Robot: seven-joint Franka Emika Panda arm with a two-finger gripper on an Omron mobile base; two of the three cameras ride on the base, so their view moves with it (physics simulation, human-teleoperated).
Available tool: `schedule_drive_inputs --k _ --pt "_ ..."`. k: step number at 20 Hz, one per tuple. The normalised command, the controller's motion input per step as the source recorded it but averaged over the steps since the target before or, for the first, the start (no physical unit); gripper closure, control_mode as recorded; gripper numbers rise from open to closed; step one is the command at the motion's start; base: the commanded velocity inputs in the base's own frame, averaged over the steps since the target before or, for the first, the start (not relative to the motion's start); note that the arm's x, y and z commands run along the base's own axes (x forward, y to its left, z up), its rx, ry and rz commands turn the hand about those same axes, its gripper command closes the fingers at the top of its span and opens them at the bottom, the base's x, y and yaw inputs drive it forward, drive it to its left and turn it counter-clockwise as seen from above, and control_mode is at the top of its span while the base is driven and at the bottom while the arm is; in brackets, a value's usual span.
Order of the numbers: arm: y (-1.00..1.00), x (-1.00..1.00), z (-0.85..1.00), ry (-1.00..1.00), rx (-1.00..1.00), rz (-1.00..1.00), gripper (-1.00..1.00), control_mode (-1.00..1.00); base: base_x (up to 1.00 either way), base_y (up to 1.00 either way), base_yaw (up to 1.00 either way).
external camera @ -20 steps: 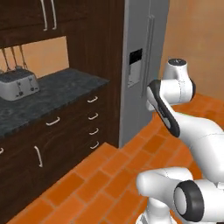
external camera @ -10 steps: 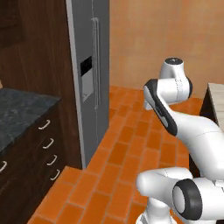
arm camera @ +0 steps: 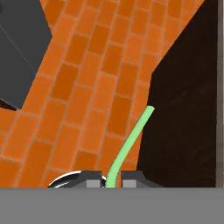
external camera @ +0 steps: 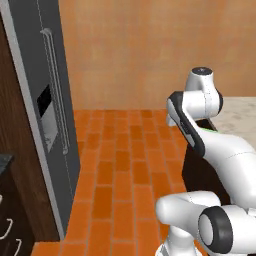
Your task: Take a straw from the drawer in front and place it inside the glass cup on the dining counter.
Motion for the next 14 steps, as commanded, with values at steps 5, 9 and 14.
schedule_drive_inputs --k 5,9,14 --pt "0.00 0.00 0.00 0.00 0.00 0.00 1.00 1.00 1.00 0.58 -0.48" --pt "0.00 0.00 0.00 0.00 0.00 0.00 1.00 1.00 1.00 0.22 -0.38" --pt "0.00 0.00 0.00 0.00 0.00 0.00 1.00 1.00 1.00 0.12 -0.30"
